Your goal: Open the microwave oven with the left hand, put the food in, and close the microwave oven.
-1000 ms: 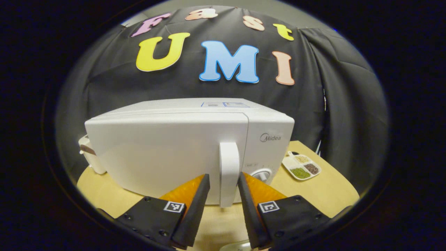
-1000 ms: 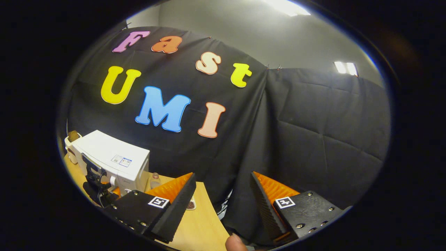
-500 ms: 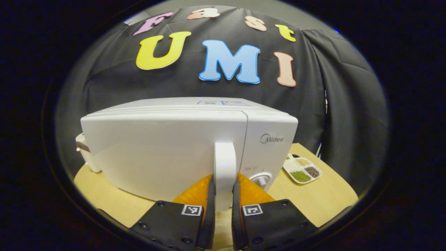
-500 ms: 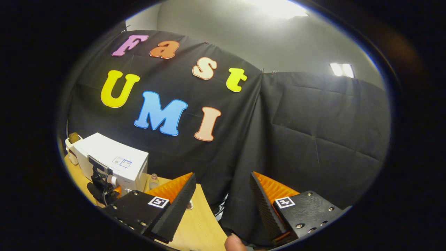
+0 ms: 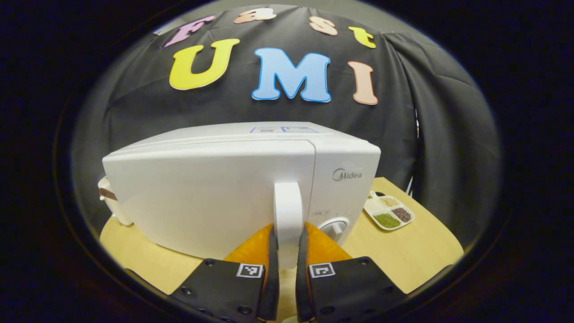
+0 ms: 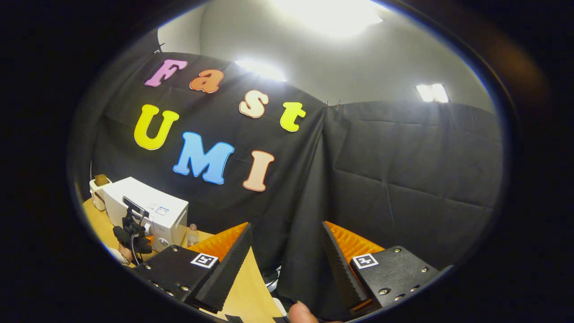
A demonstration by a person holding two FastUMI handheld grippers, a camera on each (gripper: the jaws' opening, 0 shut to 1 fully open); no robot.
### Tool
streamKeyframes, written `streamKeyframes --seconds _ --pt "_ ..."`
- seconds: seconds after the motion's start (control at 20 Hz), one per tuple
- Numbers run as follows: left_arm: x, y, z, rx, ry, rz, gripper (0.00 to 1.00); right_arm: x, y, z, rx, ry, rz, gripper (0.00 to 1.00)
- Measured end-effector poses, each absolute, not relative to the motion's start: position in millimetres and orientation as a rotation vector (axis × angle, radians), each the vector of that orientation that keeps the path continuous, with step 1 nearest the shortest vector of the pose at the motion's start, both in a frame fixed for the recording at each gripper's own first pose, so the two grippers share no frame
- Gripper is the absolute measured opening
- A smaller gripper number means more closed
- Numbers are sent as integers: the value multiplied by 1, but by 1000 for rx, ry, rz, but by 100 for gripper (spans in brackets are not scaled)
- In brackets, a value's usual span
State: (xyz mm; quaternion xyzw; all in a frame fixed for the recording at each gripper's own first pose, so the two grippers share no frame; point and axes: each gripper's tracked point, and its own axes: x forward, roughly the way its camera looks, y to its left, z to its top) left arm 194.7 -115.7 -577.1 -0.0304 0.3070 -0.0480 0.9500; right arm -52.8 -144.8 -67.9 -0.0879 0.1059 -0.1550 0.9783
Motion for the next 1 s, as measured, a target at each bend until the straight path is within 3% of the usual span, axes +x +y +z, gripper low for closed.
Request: streamKeyframes --seconds 0.4,0.55,0.75,1.0 --pt "90 -80 -552 -17 639 -42 22 -71 -114 -89 -136 215 -187 94" --pt "42 -52 -542 7 645 -56 24 -72 -94 -71 -110 189 -191 94" --pt "-20 4 -531 27 655 -121 27 -75 -48 -56 -104 175 -239 93" --pt "-78 101 -526 45 678 -173 30 -85 45 -41 -60 181 -213 94"
